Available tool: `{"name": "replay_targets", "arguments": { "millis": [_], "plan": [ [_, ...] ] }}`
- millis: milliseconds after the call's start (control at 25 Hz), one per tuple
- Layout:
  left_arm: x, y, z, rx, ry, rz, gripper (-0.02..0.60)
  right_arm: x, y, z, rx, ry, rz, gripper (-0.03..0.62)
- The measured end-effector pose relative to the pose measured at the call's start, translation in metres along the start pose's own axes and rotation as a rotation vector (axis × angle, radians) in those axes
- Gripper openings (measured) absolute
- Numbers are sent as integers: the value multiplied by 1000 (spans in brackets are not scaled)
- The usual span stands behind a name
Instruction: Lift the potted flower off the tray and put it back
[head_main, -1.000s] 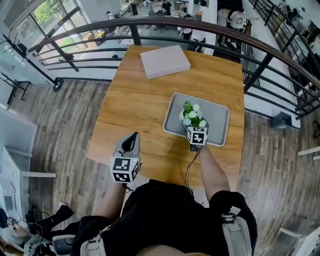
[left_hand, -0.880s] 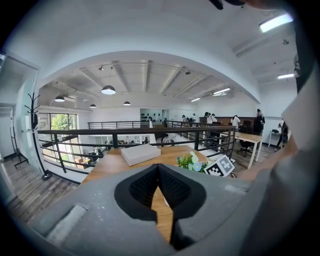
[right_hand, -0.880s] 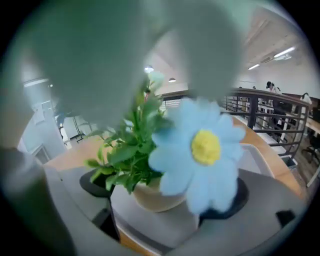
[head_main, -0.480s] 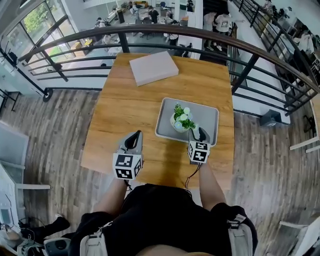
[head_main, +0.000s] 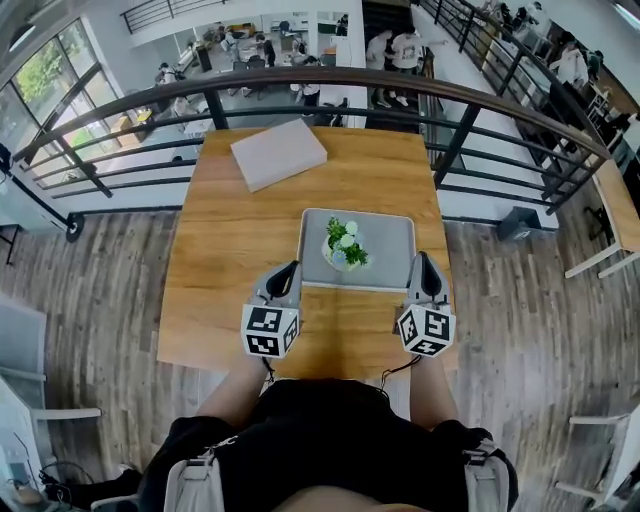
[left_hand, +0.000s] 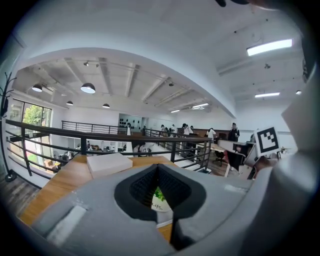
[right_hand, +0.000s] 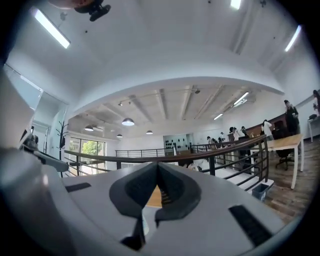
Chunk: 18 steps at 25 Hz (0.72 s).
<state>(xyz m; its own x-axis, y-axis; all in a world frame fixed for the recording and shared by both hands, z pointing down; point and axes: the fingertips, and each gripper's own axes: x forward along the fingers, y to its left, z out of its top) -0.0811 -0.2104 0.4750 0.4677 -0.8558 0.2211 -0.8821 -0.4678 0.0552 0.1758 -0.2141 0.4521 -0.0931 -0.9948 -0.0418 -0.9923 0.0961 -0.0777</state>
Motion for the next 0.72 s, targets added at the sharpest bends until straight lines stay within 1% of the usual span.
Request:
{"name": "replay_targets", "arguments": {
  "millis": [120,320,480,720],
  "plan": [
    [2,-4,7,-2,-20,-21,15,-12,20,16,-8,-45,43,-6],
    [-2,-5,7,1,-25,-41,15,-21,48,7,-1,-17,95,-5],
    [-8,-3,10,6,-27,-43,15,-24,58,8,-1,-13,111,-5],
    [-16,5,16,8,-40,-34,15,-19,64,10,-1,-11,110,-5]
  ]
}}
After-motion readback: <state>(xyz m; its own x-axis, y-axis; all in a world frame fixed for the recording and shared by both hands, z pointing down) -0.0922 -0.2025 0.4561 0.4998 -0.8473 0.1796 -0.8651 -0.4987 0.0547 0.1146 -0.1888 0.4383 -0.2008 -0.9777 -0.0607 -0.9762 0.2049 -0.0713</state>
